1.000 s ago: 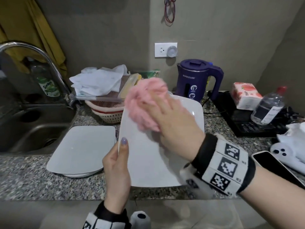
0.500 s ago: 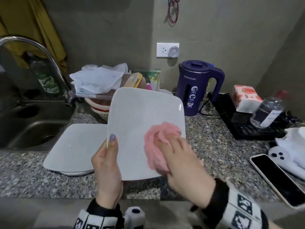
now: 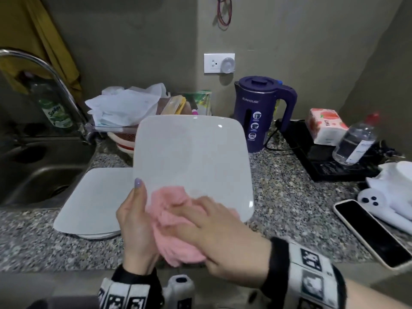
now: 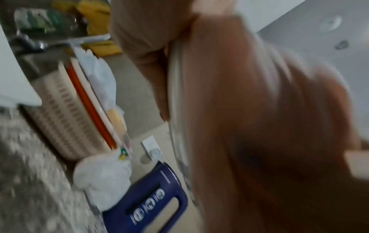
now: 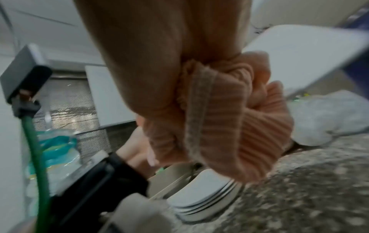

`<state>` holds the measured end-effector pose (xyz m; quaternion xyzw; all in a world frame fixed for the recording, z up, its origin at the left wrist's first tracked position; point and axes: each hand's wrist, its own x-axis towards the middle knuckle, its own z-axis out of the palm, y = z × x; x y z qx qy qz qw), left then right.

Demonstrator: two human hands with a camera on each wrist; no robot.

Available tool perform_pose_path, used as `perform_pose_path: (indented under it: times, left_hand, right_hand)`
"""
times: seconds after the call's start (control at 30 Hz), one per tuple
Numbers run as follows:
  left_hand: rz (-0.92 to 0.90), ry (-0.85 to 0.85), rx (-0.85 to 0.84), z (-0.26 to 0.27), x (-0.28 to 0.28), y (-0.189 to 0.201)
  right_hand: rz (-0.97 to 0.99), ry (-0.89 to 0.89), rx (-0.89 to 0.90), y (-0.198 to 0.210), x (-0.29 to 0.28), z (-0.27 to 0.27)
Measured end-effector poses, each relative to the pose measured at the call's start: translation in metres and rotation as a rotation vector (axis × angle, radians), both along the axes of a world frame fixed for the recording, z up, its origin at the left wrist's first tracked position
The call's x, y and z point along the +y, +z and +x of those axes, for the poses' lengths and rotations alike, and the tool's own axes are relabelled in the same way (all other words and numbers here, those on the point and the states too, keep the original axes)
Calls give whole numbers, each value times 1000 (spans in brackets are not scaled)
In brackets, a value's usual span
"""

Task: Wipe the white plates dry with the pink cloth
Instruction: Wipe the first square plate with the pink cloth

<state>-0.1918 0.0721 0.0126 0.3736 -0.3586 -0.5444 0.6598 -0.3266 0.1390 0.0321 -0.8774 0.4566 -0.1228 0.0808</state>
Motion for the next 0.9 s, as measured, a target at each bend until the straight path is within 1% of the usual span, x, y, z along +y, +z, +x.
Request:
perform_pose_path:
  times: [0.03,0.1,0.13,0.2,0.23,0.27,0.33,0.37,0.43,0.47,0.53,0.6,0.63,0.67,0.7,0.77,0.8,0.83,0.87,0.9]
  left_hand:
    - [-11,16,1,4,-1,0]
    - [-19,46,-15,7,3,-1]
    - [-15,50,-25,6,5,-2]
    - [-28,33,-39,2,9,-4]
    - [-41,28,-52,-1,9,-4]
    - [-54,26,-69,-4,9,-2]
    - [-65,42,-92,-3,8,-2]
    - [-50,43,-77,-2,7,-1]
    - [-51,40,-46,2,2,3]
    - [-62,49,-54,2,1,4]
    - [-95,61,-96,4,0,3]
    - [-93,43,-55,3,0,8]
    - [-90,34,-32,3,0,9]
    - [-84,32,-12,2,-1,10]
    - [-88,31,-7,1,-1,11]
    - [-105,46,-42,-1,-3,10]
    - [-117,46,-74,-3,-3,9]
    - [-137,41,-92,-5,-3,9]
    - [-154,28,-91,-7,-2,11]
    - [-161,9,-66,-7,0,11]
  right_hand:
    - [15,-12,21,-4,4,-11]
    - [29,-179,22,-3,-4,-34]
    - [24,-295,-27,1,-13,-42]
    - [-75,-460,-214,15,-33,-39]
    - [-100,-458,-267,22,-39,-29]
    - [-125,-386,-286,28,-41,-18]
    - [-148,-140,-229,24,-33,0]
    - [-124,-56,-187,19,-26,5]
    - [-24,-18,-164,11,-24,-4]
    - [-47,-54,-132,10,-28,-12]
    - [-202,-211,-4,23,-42,-20]
    - [-257,-451,3,45,-50,-31]
    - [-259,-537,-20,51,-50,-37]
    - [-247,-568,-51,51,-48,-41]
    - [-195,-538,-93,47,-43,-41]
    - [-96,-327,-155,38,-33,-20]
    - [-106,-229,-153,32,-30,-8]
    - [-138,-206,-134,30,-33,0]
    - [-169,-256,-133,38,-40,1]
    - [-196,-352,-147,48,-48,-6]
